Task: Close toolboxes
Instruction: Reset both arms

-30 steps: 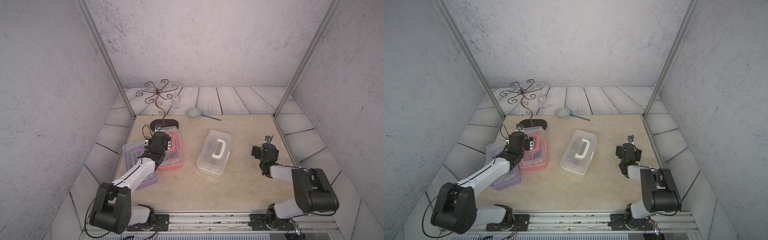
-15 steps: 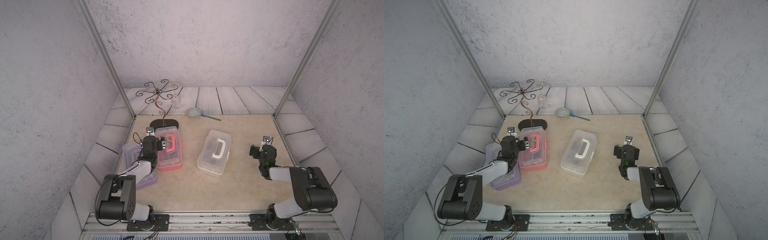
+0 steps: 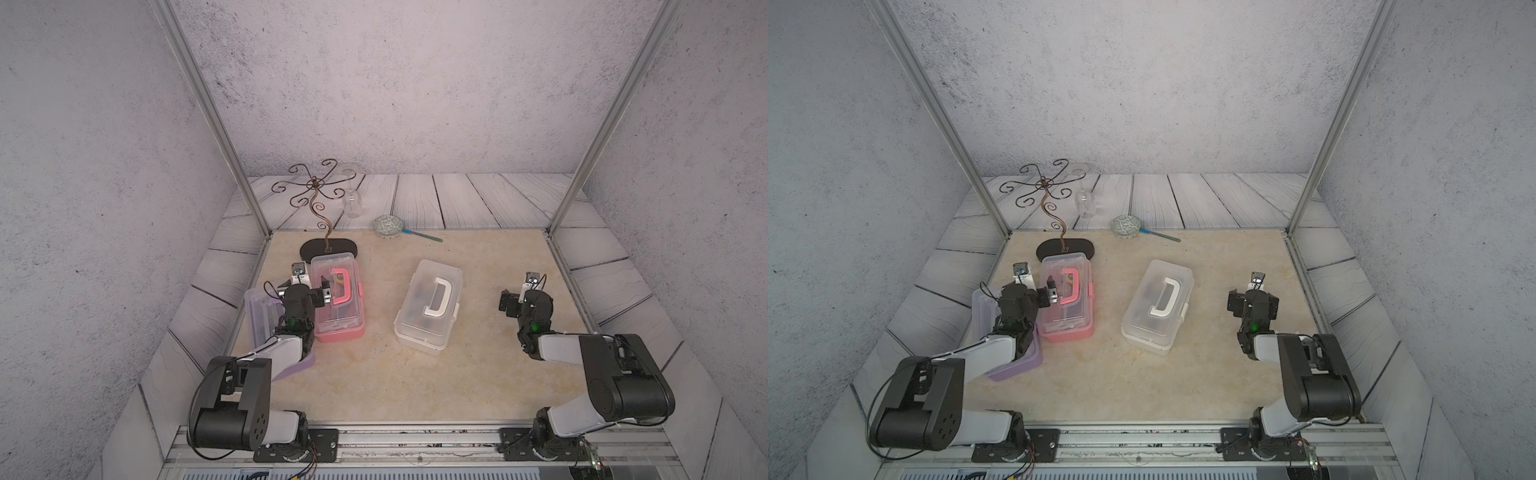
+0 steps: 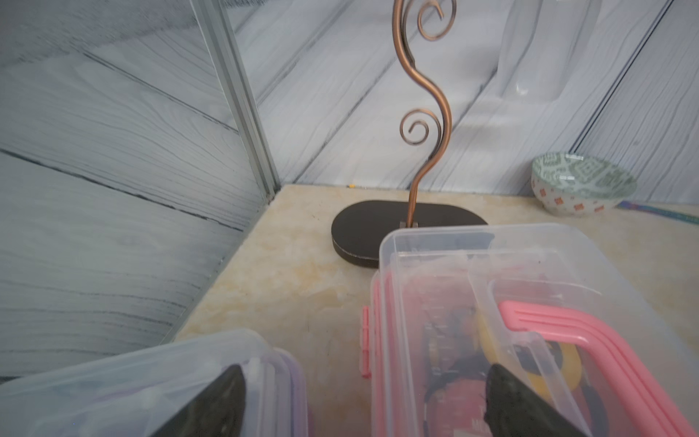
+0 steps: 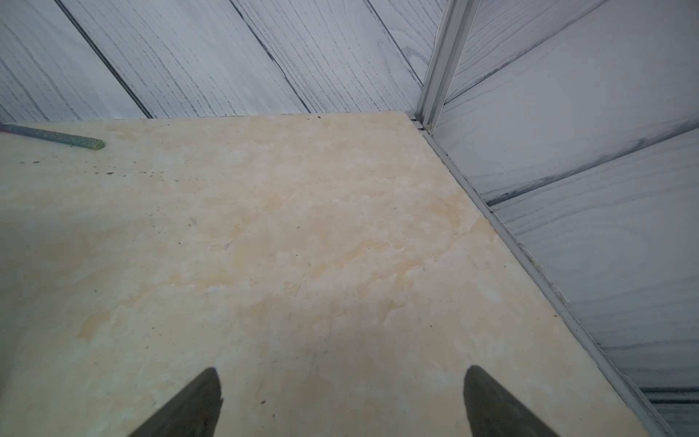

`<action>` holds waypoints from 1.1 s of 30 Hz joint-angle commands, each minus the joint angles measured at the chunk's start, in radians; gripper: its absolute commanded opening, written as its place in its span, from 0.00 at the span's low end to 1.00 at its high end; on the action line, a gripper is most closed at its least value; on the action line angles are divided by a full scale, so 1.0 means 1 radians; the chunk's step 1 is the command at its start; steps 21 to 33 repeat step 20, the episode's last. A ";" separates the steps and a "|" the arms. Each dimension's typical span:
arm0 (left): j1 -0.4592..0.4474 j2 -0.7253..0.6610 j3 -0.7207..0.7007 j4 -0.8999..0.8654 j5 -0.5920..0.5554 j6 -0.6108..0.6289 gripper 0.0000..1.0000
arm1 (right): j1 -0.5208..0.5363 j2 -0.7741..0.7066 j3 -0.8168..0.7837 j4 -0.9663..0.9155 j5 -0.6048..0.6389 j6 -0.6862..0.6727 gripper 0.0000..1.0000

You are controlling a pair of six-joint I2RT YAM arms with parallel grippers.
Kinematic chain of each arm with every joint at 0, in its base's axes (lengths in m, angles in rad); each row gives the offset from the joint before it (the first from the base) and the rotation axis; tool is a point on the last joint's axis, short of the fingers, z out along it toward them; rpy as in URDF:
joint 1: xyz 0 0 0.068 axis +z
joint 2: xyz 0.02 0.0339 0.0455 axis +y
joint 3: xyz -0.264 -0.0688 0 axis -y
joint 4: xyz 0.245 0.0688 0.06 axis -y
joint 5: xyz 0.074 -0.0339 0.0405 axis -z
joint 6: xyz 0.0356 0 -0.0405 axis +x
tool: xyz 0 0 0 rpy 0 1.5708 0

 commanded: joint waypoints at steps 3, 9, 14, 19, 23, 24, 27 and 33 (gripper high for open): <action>0.022 0.162 -0.048 0.136 -0.005 0.064 0.98 | -0.001 0.017 0.013 0.011 -0.009 -0.002 0.99; 0.030 0.149 -0.039 0.101 0.018 0.066 1.00 | -0.001 0.017 0.014 0.012 -0.009 -0.002 0.99; 0.030 0.138 -0.014 0.037 0.009 0.062 1.00 | -0.001 0.020 0.016 0.009 -0.009 -0.002 0.99; 0.029 0.130 -0.002 0.001 0.007 0.057 1.00 | -0.001 0.018 0.016 0.009 -0.009 -0.002 0.99; 0.030 0.129 0.000 -0.003 0.007 0.055 1.00 | -0.001 0.017 0.014 0.009 -0.010 -0.001 0.99; 0.030 0.129 0.000 -0.003 0.007 0.055 1.00 | -0.001 0.017 0.014 0.009 -0.010 -0.001 0.99; 0.030 0.129 0.000 -0.003 0.007 0.055 1.00 | -0.001 0.017 0.014 0.009 -0.010 -0.001 0.99; 0.030 0.129 0.000 -0.003 0.007 0.055 1.00 | -0.001 0.017 0.014 0.009 -0.010 -0.001 0.99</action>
